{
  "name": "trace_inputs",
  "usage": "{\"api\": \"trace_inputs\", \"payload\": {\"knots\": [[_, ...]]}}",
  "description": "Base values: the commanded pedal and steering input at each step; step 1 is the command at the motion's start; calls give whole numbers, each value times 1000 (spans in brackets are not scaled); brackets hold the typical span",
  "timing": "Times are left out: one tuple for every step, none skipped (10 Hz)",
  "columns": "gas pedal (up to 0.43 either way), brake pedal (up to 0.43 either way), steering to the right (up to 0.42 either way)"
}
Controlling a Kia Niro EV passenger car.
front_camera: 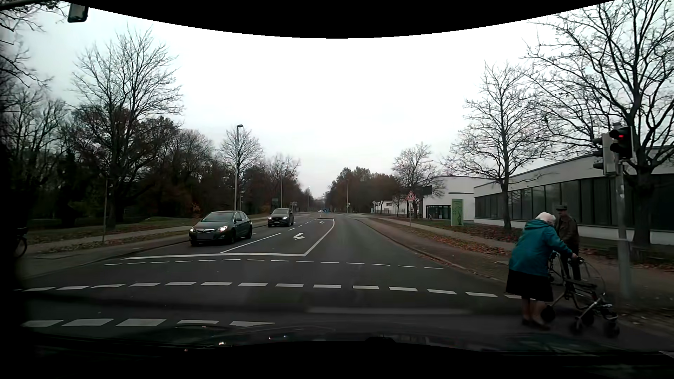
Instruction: Follow the waypoints while adhering to traffic rules and regulations
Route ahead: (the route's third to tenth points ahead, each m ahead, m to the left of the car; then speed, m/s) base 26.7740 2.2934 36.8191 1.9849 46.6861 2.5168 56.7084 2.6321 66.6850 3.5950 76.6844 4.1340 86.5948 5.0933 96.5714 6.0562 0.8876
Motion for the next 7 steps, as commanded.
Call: {"api": "trace_inputs", "payload": {"knots": [[0, 0, -22], [0, 0, -25], [59, 0, -26], [67, 0, -27], [98, 0, -28], [150, 0, -28], [177, 0, -28]]}}
